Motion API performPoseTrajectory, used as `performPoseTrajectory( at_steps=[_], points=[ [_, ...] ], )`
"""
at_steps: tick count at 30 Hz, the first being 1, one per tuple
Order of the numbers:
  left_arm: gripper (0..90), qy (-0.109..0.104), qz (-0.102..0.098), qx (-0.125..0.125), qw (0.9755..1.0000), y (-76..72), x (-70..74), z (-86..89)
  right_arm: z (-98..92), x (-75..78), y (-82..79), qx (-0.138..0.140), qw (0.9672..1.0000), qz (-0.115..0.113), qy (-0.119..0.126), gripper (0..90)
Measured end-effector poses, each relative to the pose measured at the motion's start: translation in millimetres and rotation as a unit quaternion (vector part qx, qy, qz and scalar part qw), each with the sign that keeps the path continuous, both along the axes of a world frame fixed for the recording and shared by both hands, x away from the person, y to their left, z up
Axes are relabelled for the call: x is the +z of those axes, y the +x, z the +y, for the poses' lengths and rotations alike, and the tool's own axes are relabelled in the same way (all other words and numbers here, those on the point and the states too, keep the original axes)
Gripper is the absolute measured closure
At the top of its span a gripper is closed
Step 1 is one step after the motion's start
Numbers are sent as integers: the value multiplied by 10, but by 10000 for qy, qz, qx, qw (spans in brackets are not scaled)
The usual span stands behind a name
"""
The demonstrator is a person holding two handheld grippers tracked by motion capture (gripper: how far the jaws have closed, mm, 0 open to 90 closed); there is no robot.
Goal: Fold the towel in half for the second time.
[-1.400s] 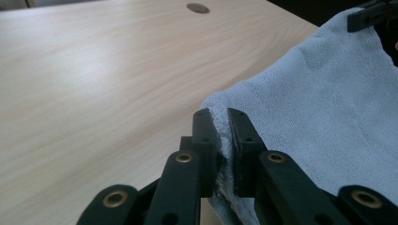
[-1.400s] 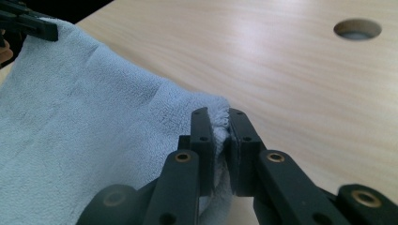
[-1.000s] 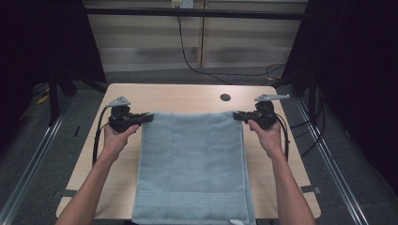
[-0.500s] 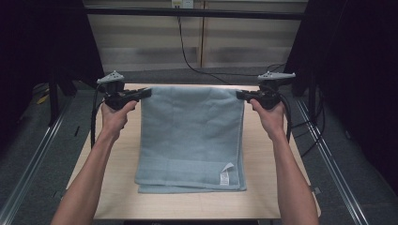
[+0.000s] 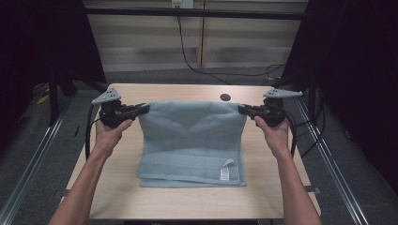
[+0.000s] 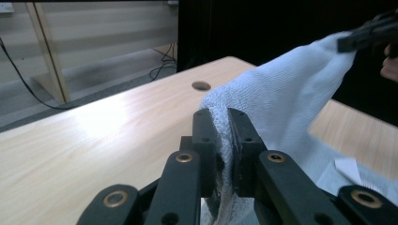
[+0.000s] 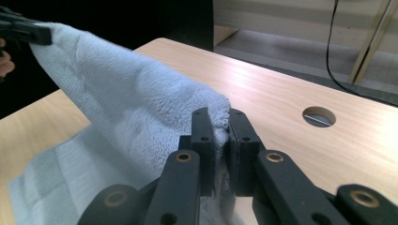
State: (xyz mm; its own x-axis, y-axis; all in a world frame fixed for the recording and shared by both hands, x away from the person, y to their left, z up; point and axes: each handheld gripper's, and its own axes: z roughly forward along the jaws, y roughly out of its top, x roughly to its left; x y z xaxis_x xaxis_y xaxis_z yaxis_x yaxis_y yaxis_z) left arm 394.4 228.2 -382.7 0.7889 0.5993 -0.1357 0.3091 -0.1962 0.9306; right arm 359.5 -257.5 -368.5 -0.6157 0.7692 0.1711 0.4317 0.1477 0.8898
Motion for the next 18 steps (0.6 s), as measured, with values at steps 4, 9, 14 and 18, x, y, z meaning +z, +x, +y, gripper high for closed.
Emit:
performPoseTrajectory(
  at_steps=[4,9,14,18],
  points=[
    [829,7,55,-57,10000,-100,-76,44,26,-34,-137,128,9999,19,-89,829],
    [829,-103,63,-70,9999,-235,-115,100,60,-62,-308,257,9996,10,-133,829],
    [828,8,87,-188,9998,-427,-210,132,83,-174,-496,382,9989,94,-254,827],
    [828,46,192,-261,9995,-575,-302,148,82,-303,-632,442,9987,210,-133,824]
  ],
)
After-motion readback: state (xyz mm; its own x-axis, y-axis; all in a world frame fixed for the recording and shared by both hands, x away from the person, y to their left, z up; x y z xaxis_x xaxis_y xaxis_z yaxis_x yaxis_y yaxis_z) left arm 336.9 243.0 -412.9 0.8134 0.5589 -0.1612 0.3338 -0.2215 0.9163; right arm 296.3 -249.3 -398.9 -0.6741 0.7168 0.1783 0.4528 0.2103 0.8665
